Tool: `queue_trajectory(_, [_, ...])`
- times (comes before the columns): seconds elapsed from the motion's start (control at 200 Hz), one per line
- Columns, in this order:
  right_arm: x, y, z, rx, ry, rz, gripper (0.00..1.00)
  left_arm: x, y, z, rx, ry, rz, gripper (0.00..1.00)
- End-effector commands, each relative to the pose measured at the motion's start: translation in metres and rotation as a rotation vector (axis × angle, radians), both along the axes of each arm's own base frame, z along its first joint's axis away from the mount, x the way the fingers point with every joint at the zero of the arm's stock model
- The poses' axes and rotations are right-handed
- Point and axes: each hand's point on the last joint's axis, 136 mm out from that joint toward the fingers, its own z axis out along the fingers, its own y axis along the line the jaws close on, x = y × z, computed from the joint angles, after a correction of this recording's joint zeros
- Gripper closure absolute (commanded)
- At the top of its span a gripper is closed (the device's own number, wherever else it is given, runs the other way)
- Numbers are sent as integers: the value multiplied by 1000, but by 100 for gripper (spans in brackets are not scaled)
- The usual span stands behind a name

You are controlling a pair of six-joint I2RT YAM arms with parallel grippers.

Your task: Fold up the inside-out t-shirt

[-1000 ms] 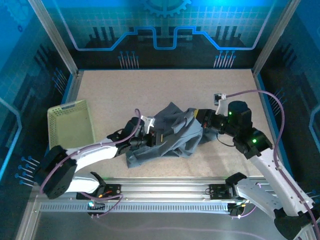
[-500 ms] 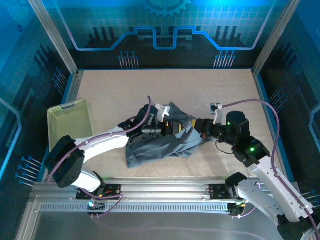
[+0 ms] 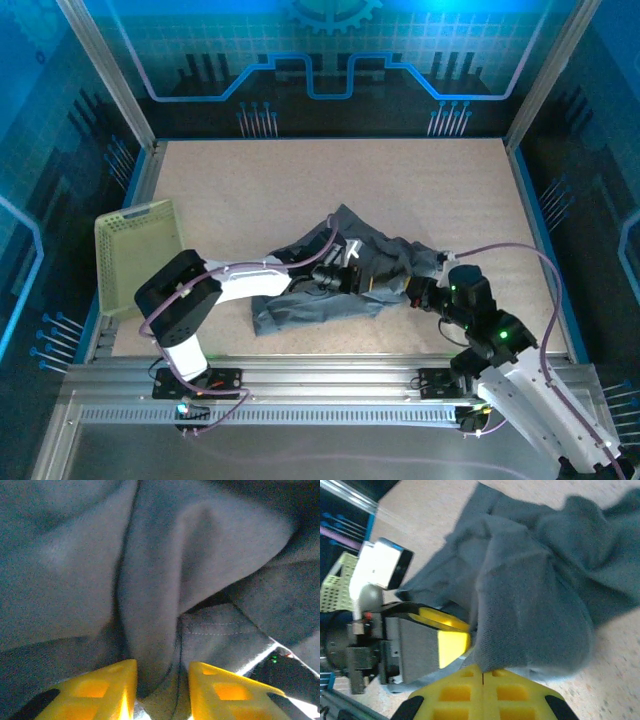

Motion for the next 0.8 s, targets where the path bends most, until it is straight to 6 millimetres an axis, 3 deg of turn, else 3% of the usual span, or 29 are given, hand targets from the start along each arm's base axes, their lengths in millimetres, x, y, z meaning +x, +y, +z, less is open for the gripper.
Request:
queue_trajectory(0.0, [-11,-12,-25,2,99,-84,100,3,-9,1,-6,5,-6,68])
queue_trajectory(0.17, [-31,-43,-65,-81,294,-262,100,-2,-11,-7,42,-8,-18,60])
queue_trajectory(0.225, [-30,-44,-67,-98,317,-267,92,-3,-14,-8,51,-15,-30,62])
queue_trajectory(0.335, [-20,-42,-45,-143,279,-236,63,-6,-19,-3,43,-43,-43,81])
queue_trajectory(0.38, [-16,-45,-29,-188,253,-226,56,-8,-19,2,42,-67,-48,90])
queue_trajectory(0.475, [-10,-55,3,-318,203,-193,48,-12,-18,16,38,-148,-67,98])
queue_trajectory(0.53, [-6,-50,16,-364,171,-131,48,-14,-17,24,19,-182,-71,100])
queue_trajectory(0.62, [-4,-24,23,-397,127,17,49,-16,-15,33,-15,-211,-68,100])
queue_trajectory(0.795, [-11,18,-22,-477,217,166,49,-18,-11,42,-55,-253,-65,100])
